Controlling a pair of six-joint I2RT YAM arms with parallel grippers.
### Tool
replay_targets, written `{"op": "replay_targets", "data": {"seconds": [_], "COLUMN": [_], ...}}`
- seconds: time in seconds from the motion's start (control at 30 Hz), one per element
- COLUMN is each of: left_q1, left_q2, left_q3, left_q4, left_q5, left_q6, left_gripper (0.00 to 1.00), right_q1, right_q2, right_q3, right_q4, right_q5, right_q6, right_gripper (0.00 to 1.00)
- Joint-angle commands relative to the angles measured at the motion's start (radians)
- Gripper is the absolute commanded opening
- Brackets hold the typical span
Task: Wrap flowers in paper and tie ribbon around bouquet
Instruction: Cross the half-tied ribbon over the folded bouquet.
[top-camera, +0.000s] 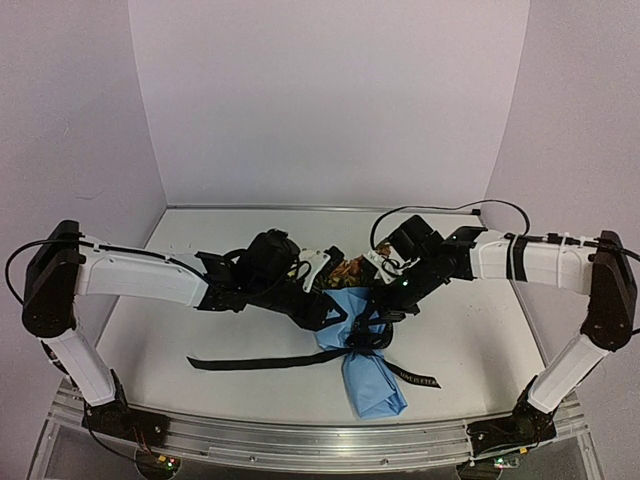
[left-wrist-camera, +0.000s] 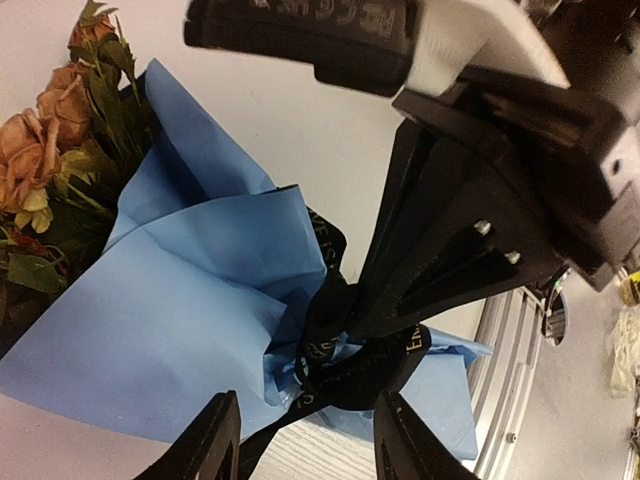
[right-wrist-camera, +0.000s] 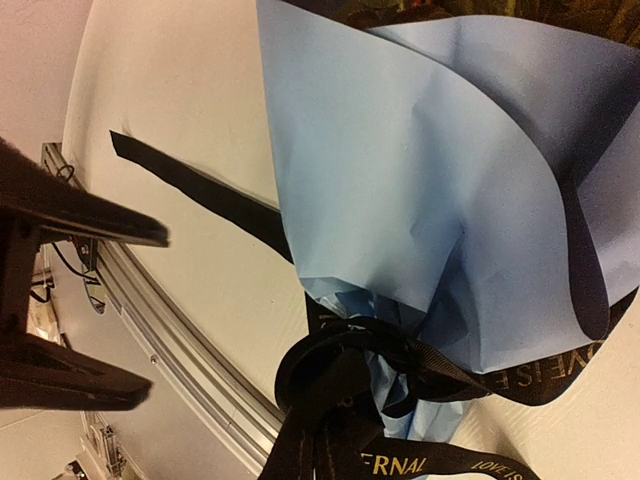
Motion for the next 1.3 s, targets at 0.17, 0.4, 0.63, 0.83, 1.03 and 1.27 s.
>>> {"op": "replay_targets", "data": {"seconds": [0.17,0.4,0.63,0.83,1.03,1.27], "left_q1": [-0.003,-0.004,-0.005,-0.005,-0.006,-0.006], "left_q2": [0.114,0.181,0.211,0.237,0.246,0.24], "left_q3": [0.162,0.234,0.261,0.26,0.259,0.219], "left_q4": [-0.077,-0.092,-0.091,-0.08,-0.041,0.011], "left_q5": [0.1,0.142,0.18,0.173,0.184,0.191], "left_q6": [0.099,0.131,0.14,0.136,0.112,0.068], "left_gripper": [0.49,0.47,0.4,0.35,0.27,0.05], "right_q1": [0.022,0.026,0.036,0.043,0.053,0.058], "right_q2": [-0.038,-0.053,-0.055,-0.057,-0.05,-0.054], "right_q3": [0.039,0.042,0.055,0.063,0.071,0.069], "right_q4": [-0.022,-0.055,-0.089,-0.098,-0.1,-0.1], "right_q5": [0.0,-0.004,0.008,0.021,0.028,0.047], "right_q6": [-0.038,-0.069,-0.095,-0.109,-0.115,-0.126], "right_gripper": [0.0,0.0,0.0,0.0,0.0,0.0]}}
